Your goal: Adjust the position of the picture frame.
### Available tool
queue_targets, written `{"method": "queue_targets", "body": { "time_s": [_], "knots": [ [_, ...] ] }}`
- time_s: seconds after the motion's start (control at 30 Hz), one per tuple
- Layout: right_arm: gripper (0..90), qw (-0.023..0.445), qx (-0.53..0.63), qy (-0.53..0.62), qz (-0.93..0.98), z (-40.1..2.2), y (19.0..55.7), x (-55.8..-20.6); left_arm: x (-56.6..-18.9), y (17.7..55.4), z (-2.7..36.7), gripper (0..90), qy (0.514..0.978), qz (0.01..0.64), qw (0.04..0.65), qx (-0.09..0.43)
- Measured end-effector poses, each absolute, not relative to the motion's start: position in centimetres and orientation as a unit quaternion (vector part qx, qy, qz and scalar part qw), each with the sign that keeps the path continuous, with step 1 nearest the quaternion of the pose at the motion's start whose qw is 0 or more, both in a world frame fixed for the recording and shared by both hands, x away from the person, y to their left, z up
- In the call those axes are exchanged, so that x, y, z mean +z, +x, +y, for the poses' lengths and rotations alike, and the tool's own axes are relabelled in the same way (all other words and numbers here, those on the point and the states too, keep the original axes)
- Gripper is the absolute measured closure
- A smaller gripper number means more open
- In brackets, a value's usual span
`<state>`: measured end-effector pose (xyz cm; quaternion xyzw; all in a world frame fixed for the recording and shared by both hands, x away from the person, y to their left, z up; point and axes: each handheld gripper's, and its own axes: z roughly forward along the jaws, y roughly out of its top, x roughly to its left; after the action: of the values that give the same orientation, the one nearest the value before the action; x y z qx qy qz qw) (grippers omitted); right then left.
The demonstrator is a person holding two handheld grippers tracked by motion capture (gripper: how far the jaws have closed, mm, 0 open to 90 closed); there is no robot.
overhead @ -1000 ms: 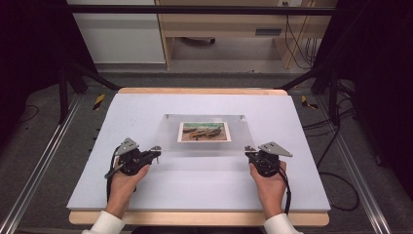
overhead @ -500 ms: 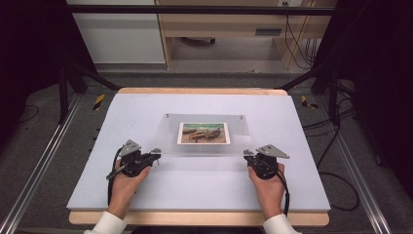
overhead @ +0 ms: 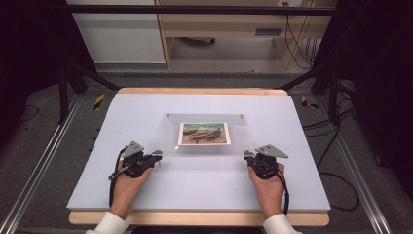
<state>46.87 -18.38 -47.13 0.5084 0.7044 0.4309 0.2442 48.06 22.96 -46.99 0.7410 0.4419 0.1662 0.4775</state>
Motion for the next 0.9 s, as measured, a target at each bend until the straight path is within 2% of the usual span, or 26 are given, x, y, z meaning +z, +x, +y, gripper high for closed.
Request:
{"method": "queue_targets", "body": {
  "time_s": [0.9],
  "knots": [
    [85.0,0.242,0.421,0.508,0.712,-18.22,47.2,-47.61,-47.47,48.35,22.87,84.2,0.742,0.449,0.469,0.17]
  ]
}}
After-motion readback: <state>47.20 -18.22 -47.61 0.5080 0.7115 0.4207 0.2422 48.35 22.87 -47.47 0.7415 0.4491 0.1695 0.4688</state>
